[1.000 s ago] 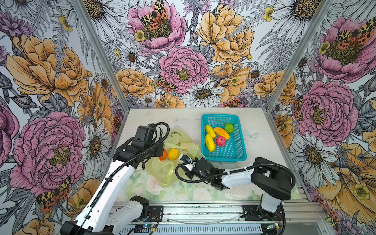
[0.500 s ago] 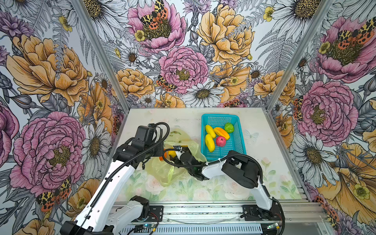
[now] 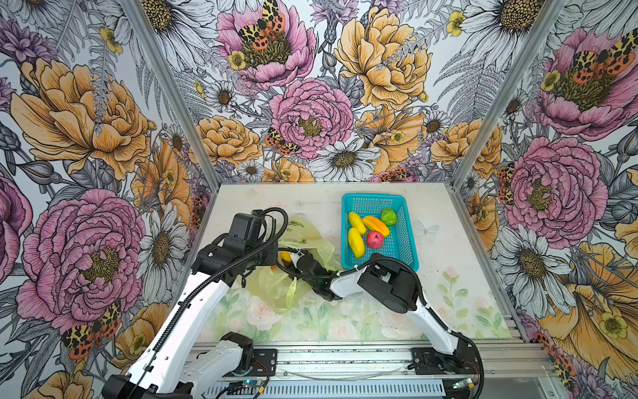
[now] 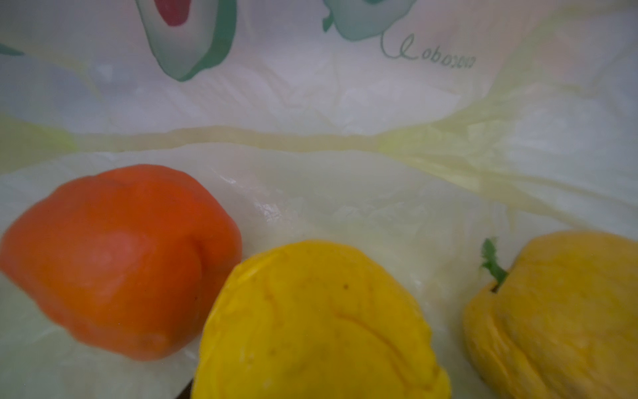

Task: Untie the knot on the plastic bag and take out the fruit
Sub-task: 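Lower the right gripper into the bag and grasp the yellow ridged fruit, then lift the yellow ridged fruit out of the bag toward the basket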

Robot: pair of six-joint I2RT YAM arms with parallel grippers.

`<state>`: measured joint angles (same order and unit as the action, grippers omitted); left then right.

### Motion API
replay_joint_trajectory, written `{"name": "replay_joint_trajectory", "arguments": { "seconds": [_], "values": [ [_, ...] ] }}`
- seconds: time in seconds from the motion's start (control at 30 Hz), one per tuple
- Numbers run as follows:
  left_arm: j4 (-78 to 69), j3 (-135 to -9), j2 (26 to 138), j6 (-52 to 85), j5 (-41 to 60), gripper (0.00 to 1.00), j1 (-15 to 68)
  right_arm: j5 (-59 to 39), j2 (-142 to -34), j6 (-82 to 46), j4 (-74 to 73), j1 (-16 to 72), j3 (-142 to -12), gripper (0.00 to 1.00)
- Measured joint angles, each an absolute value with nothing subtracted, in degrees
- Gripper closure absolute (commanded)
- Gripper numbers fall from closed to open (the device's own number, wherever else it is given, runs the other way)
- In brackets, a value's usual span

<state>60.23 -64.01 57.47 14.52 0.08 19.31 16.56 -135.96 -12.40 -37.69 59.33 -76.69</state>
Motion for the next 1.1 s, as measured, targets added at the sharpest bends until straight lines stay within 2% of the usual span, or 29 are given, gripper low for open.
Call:
{"name": "replay_joint_trajectory", "arguments": {
  "seconds": [0.13,0.3,0.57,1.1],
  "values": [
    [60.23,-64.01,57.47,14.55,0.08,1.00,19.31,15.66,-136.00,-11.27,-39.09,59.35,-76.71,0.63],
    [60.23,-64.01,57.47,14.52,0.12,1.00,19.31,14.72,-134.63,-9.06,-43.09,60.05,-71.90,0.70],
    [60.23,-64.01,57.49,14.52,0.12,1.00,19.25,12.38,-125.89,-4.80,-51.88,63.40,-56.75,0.77],
    [60.23,-64.01,58.02,14.52,0.95,1.00,18.28,11.05,-101.01,-0.91,-58.35,67.26,-38.52,0.84]
  ]
}}
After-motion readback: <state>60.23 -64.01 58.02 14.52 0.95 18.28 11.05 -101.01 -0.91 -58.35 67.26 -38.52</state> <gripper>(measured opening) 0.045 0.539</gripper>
